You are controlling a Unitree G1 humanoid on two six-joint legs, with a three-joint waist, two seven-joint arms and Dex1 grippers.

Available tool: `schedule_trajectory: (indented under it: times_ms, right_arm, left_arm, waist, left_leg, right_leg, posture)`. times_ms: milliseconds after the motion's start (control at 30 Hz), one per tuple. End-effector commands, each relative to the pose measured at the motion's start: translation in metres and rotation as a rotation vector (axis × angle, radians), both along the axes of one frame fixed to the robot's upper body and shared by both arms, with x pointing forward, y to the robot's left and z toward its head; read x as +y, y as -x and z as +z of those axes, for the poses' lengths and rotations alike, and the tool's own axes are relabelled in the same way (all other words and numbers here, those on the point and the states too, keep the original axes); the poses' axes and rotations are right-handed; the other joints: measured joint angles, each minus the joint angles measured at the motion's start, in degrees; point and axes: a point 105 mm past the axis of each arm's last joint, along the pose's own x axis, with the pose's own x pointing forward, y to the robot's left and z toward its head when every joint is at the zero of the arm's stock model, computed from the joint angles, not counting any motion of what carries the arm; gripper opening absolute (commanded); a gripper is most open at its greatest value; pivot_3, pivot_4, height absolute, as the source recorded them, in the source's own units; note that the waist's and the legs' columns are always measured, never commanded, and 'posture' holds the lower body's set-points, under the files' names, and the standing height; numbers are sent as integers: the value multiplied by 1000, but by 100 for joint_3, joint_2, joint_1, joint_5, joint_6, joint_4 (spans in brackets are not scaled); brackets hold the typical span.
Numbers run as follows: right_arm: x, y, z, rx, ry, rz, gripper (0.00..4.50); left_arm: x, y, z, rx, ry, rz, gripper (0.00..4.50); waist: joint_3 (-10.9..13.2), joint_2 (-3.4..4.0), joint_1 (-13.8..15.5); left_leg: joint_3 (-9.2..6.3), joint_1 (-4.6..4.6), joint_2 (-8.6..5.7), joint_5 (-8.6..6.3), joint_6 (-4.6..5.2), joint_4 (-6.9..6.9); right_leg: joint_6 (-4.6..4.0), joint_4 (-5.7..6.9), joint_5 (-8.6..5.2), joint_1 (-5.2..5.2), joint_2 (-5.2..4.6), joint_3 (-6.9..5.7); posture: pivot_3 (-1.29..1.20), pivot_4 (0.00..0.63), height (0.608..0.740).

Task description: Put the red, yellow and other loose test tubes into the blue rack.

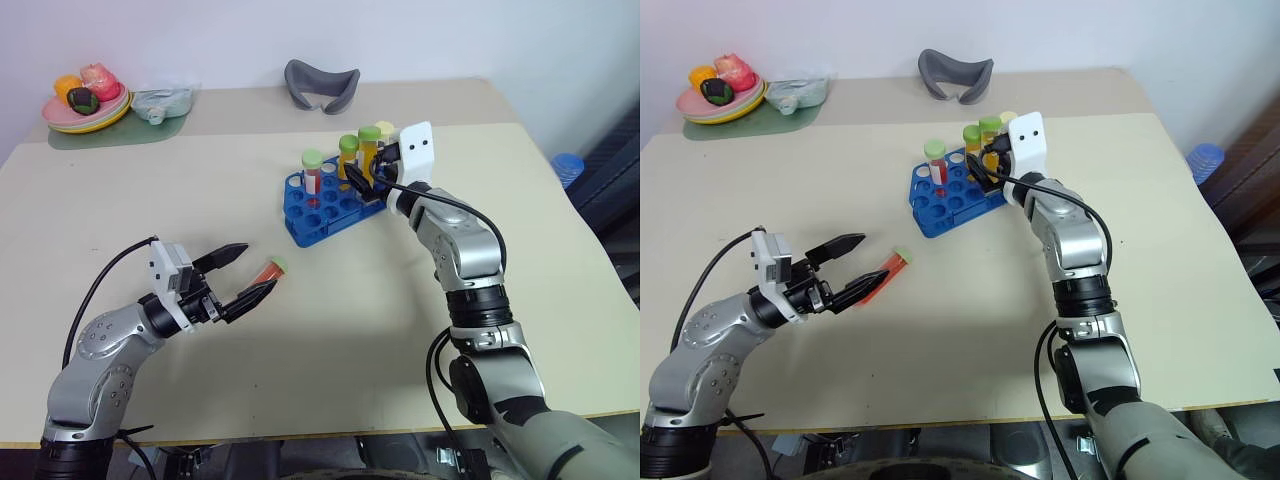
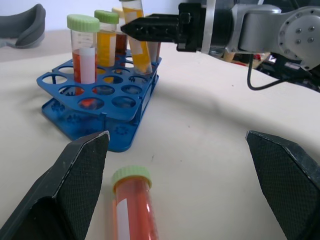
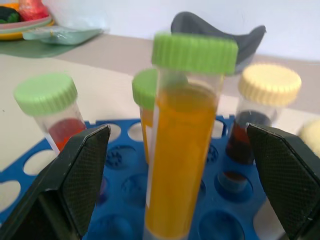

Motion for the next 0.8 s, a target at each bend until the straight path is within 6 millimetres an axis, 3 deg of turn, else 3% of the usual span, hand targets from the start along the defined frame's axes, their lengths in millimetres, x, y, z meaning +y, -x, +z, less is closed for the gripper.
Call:
schedule_trajectory:
  times_ms: [33,67,167,300,367,800]
  right_arm:
    - [-1,0,18,-45,-14,15,4445]
    - [-1,0,18,-43,-12,18,4445]
    - [-1,0,17,-36,-7,24,3627]
    - [-2,0,16,-29,-2,27,1586]
    - [-2,0,15,-26,2,28,790]
    - [-13,3,20,-84,-103,-20,790]
  left_arm:
    - [-2,4,9,-50,-2,-2,4500]
    - [-2,4,9,-50,-2,-2,4500]
    - [-2,4,8,-48,-2,-3,4500]
    - [-2,5,8,-46,-3,-1,4500]
    - [-1,4,8,-46,-3,-1,4500]
    - [0,4,9,-44,-1,-1,4500]
  waist:
    - [0,0,1]
    - [0,0,1]
    - [0,0,0]
    - [0,0,-1]
    - [0,0,3]
    - [0,0,6]
  left_leg:
    - [0,0,0,0,0,0]
    - [0,0,0,0,0,0]
    - [0,0,0,0,0,0]
    - [0,-1,0,0,0,0]
    - [0,-1,0,0,0,-1]
    - [0,-2,0,0,0,-1]
  right_leg:
    - [0,0,0,0,0,0]
    - [0,0,0,0,0,0]
    - [0,-1,0,0,0,0]
    - [0,-1,0,-1,0,0]
    - [0,-1,0,-1,0,0]
    - [0,-3,0,0,0,0]
  posture:
    - [0,150,740]
    - [0,150,740]
    - [0,150,740]
    - [0,150,740]
    - [0,150,740]
    - [0,150,740]
